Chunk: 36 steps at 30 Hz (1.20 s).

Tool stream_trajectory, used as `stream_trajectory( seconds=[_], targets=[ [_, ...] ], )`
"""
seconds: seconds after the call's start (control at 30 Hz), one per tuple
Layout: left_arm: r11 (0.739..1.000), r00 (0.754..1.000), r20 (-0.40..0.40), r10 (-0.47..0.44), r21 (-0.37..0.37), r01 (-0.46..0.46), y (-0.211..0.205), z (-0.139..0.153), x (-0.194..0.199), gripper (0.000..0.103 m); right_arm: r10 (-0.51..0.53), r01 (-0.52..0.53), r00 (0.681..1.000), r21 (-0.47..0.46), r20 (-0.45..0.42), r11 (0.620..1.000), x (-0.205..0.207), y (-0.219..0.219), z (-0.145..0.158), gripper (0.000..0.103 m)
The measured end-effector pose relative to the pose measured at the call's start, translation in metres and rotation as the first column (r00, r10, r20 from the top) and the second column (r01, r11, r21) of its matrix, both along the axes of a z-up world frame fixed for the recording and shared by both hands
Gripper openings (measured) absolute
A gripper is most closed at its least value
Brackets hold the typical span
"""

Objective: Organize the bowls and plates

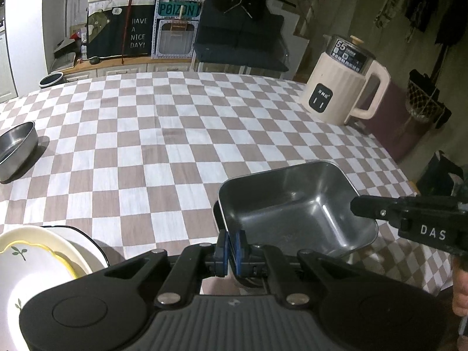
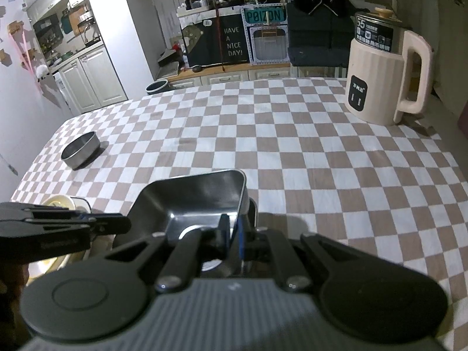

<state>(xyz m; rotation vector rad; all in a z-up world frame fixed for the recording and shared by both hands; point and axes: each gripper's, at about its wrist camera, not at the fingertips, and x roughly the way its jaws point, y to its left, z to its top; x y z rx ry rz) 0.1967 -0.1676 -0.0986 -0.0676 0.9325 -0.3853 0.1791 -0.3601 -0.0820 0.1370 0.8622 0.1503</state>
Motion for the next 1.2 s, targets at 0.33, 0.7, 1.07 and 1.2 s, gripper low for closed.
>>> stream_trajectory(
  seconds=[0.33,0.7,1.07,1.2],
  targets=[
    [1.000,1.000,-0.027,0.006,0.029,-0.005,-0.004,-0.009,0.007,0.005,0.015,-0.016,1.000,-0.015,-0.019,1.000,0.007,0.001,-0.006,0.008],
    [0.999,0.999,-0.038,-0.006,0.041,0.007,-0.009,-0.013,0.007,0.006,0.017,-0.021,0.998,-0.068,-0.058,0.997,0.016,0.002,-0.017,0.008],
    [0.995,0.995,0.000,-0.102,-0.022,0.102,-0.021,-0.007,-0.002,0.007,0.082,-0.090,0.991,-0.074,-0.107,0.993,0.019,0.015,-0.029,0.008],
    [0.996,0.996,-0.015,-0.084,-0.015,0.083,-0.019,-0.010,0.000,0.007,0.080,-0.101,0.986,-0.146,-0.144,0.984,0.021,0.024,-0.040,0.008]
  ],
)
